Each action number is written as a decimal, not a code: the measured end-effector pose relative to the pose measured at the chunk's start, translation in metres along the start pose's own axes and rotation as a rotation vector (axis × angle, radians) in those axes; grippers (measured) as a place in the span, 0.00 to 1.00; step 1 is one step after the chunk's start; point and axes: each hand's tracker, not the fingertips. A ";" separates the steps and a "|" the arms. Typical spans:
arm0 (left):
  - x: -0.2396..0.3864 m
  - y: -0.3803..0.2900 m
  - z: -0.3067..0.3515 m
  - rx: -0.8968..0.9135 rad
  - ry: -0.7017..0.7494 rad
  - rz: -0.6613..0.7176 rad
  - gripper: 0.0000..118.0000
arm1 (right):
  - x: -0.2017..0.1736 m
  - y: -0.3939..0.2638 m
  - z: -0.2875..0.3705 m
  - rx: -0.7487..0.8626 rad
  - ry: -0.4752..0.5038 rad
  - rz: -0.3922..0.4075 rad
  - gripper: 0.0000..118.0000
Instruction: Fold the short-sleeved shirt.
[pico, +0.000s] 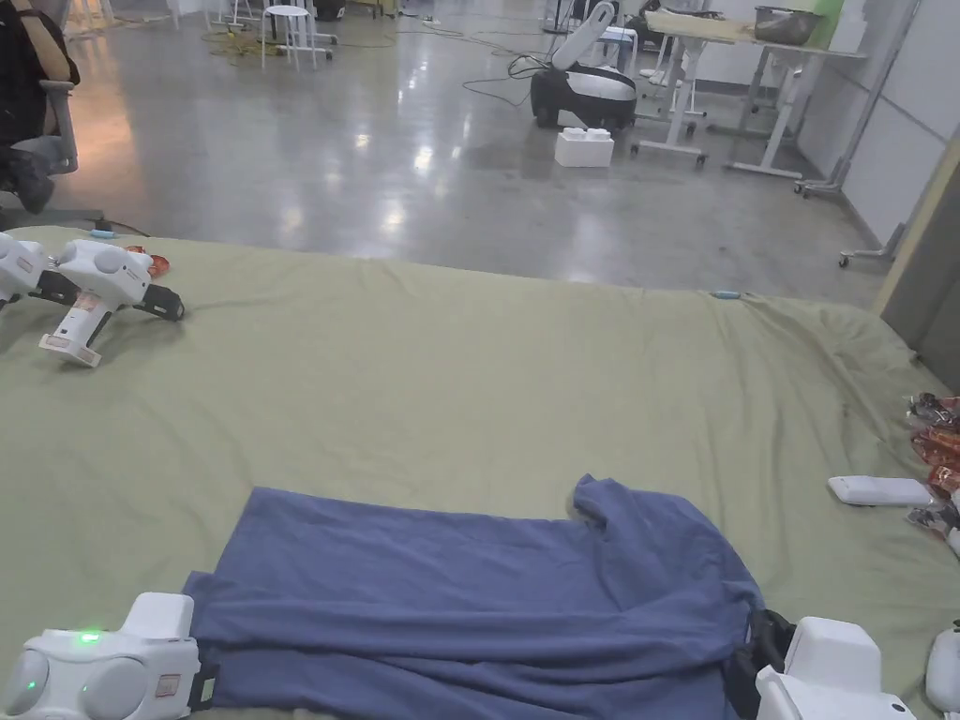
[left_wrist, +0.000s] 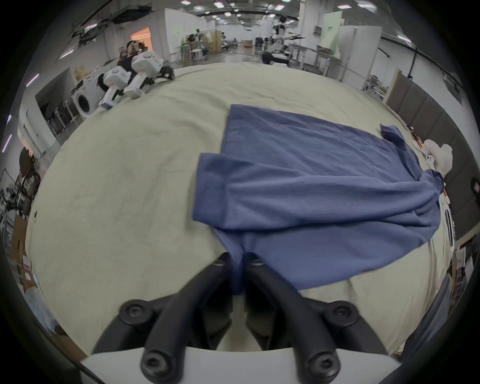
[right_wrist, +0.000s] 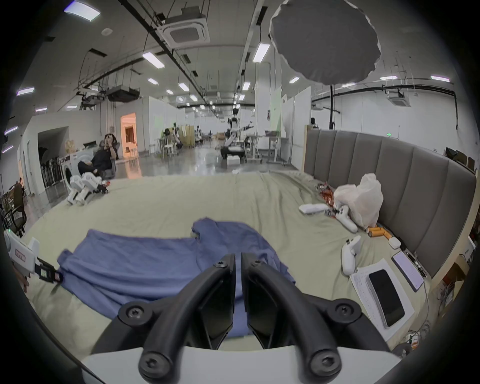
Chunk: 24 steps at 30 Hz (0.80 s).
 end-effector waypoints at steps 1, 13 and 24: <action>-0.001 -0.003 0.001 0.000 0.009 0.003 0.02 | 0.005 -0.003 -0.005 -0.047 -0.007 0.006 0.15; -0.004 -0.014 0.049 0.132 0.003 0.046 0.01 | 0.048 -0.058 -0.092 -0.504 0.075 -0.057 0.66; -0.002 -0.013 0.055 0.152 0.007 0.035 0.01 | 0.030 -0.045 -0.087 -0.498 0.128 0.064 0.09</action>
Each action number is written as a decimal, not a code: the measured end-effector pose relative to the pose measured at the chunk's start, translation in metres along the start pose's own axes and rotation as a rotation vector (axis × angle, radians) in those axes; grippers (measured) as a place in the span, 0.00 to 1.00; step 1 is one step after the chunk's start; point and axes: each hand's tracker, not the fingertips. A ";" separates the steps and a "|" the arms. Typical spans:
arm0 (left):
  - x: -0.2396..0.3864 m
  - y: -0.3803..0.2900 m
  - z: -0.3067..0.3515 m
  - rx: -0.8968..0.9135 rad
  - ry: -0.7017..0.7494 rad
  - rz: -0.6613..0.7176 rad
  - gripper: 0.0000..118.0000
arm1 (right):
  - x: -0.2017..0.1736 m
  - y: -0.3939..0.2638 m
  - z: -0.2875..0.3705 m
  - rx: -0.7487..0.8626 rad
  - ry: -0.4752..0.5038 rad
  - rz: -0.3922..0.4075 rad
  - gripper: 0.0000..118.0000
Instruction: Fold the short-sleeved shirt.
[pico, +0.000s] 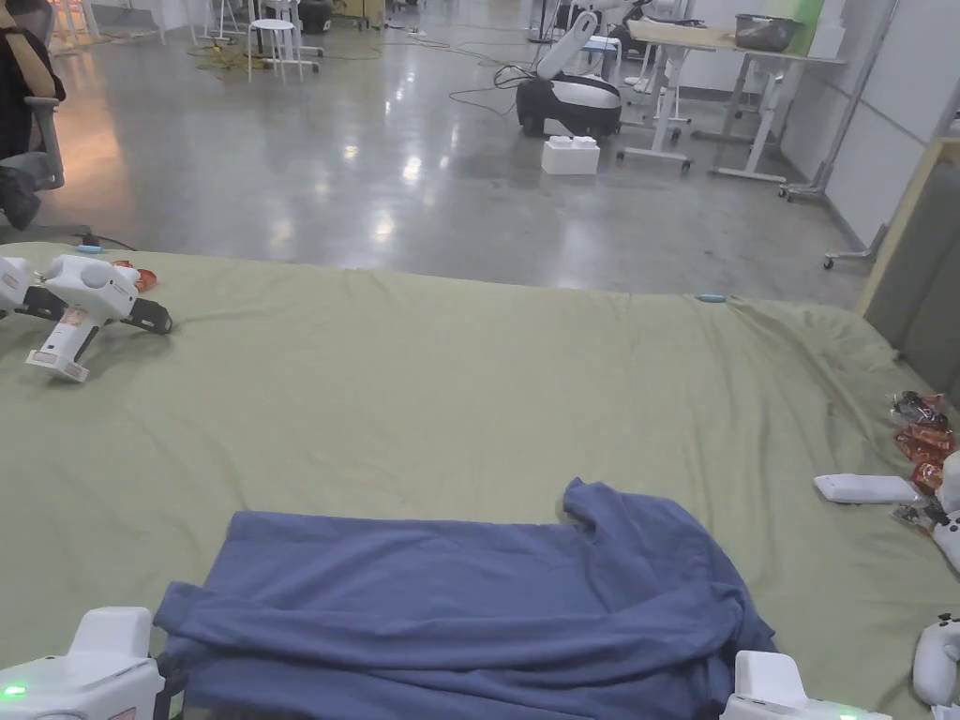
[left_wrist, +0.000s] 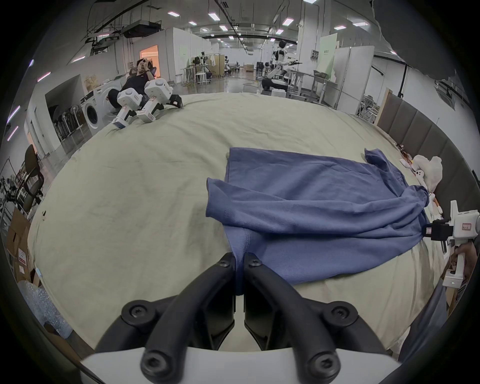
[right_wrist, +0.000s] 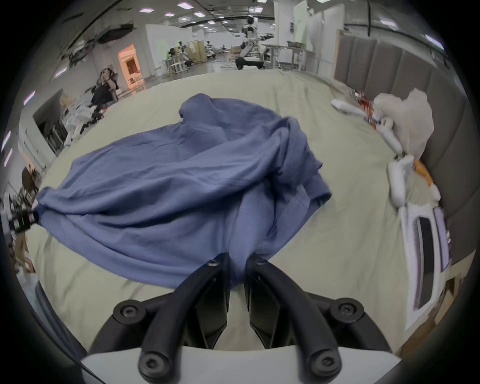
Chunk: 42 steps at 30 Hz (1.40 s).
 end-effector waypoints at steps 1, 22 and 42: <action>0.000 0.003 0.003 0.008 -0.004 -0.001 0.01 | 0.001 0.001 0.007 0.026 0.006 -0.006 0.08; -0.017 -0.055 0.070 -0.050 -0.017 0.045 0.01 | -0.003 -0.058 0.106 0.013 -0.001 0.048 0.08; 0.004 -0.054 0.064 0.052 0.029 0.008 0.51 | -0.022 -0.049 0.127 0.300 -0.068 0.043 0.69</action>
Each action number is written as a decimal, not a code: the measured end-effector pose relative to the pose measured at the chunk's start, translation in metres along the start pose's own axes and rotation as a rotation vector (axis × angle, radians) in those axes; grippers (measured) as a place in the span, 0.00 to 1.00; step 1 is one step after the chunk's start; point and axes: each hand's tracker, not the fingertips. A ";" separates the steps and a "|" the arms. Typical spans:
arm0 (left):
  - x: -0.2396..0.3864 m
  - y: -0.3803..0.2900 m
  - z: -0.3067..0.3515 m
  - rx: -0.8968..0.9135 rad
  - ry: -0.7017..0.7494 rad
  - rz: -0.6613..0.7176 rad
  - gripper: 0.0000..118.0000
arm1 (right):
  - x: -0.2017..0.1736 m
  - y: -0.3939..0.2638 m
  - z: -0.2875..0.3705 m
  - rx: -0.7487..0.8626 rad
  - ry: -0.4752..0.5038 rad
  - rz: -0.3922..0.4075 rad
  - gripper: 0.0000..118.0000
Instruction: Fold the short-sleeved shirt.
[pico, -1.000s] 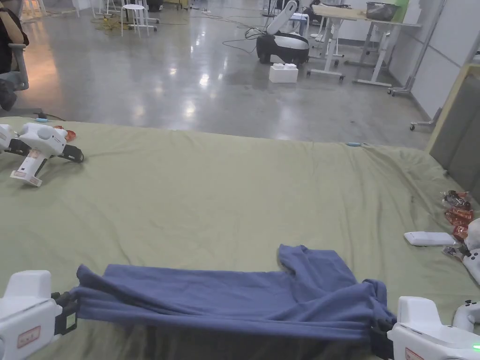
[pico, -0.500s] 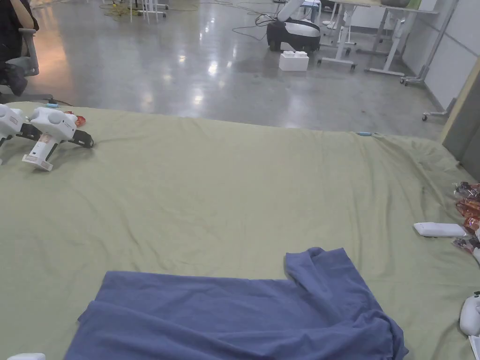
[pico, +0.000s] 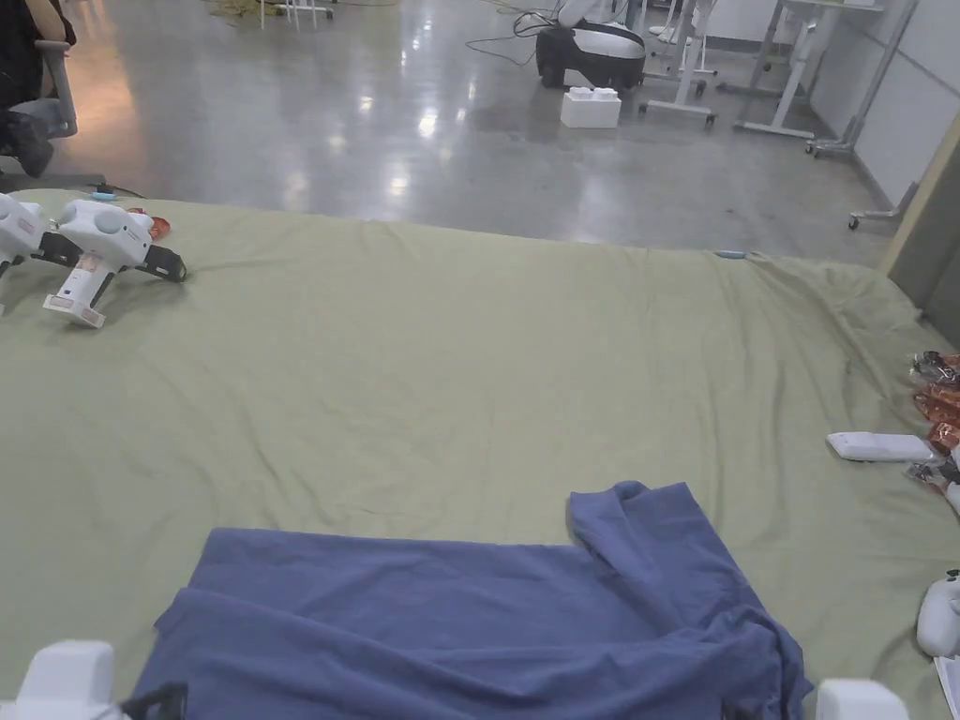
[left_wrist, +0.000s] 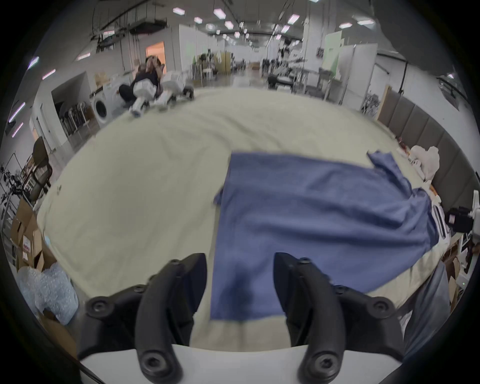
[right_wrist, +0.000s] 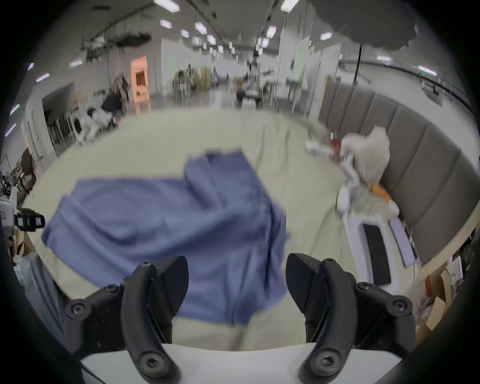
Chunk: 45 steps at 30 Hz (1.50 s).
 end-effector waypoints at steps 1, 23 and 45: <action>0.005 0.012 0.004 0.044 -0.008 -0.003 0.51 | -0.003 0.015 0.005 0.067 -0.004 0.001 0.69; 0.069 0.091 0.061 0.610 0.070 -0.089 0.00 | -0.067 0.104 0.017 0.586 0.018 -0.093 0.00; -0.040 0.132 -0.204 -0.257 -0.042 0.062 0.51 | -0.045 0.072 -0.039 0.310 -0.027 -0.035 0.00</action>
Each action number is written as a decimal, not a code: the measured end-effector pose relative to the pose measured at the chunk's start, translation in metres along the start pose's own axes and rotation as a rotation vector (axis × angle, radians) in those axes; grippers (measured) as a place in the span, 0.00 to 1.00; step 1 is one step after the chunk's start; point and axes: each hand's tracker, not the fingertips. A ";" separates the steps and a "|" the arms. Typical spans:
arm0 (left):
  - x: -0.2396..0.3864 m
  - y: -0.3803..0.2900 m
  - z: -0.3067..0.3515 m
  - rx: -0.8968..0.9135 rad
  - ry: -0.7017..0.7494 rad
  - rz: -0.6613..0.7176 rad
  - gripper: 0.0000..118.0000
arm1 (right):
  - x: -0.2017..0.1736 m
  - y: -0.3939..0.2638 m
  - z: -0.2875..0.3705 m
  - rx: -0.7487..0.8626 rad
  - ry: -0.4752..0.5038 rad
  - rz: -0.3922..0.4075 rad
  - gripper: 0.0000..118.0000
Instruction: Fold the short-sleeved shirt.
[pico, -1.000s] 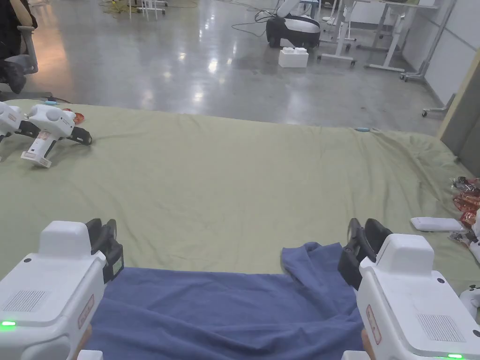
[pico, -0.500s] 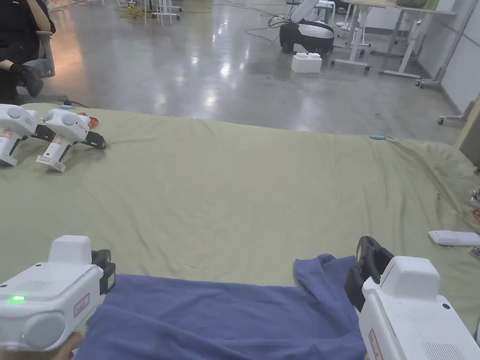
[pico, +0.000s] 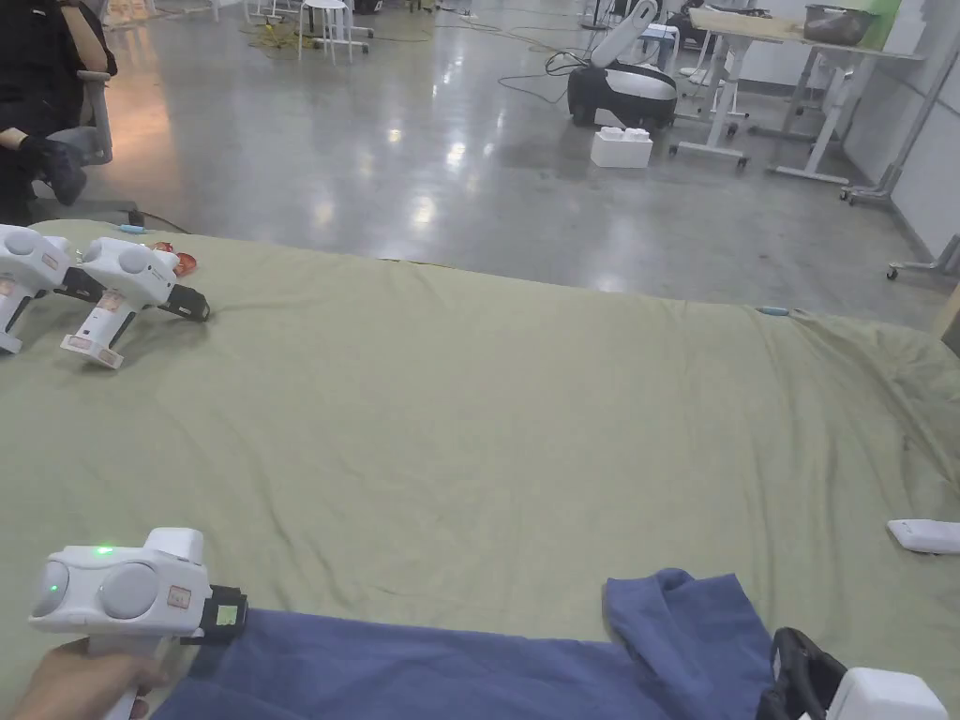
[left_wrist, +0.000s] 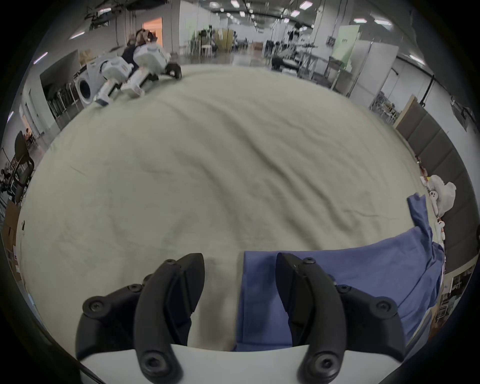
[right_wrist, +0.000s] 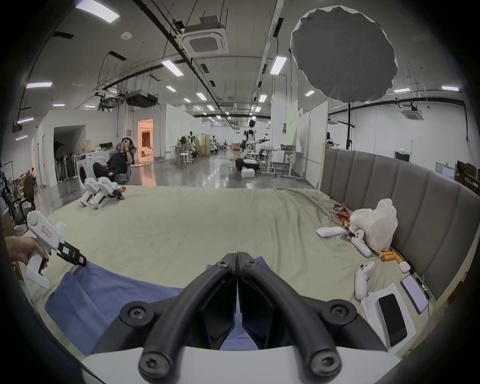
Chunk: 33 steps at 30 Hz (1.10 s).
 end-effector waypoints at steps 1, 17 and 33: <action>0.002 0.000 -0.003 -0.003 0.001 -0.012 0.52 | 0.003 -0.002 -0.002 -0.013 -0.007 0.003 0.00; 0.038 -0.019 0.025 0.094 0.030 -0.145 0.00 | 0.072 -0.012 -0.158 -0.481 -0.034 -0.044 0.71; 0.030 -0.031 0.070 0.231 0.009 -0.118 0.00 | 0.087 -0.041 -0.235 -0.710 0.082 -0.053 0.02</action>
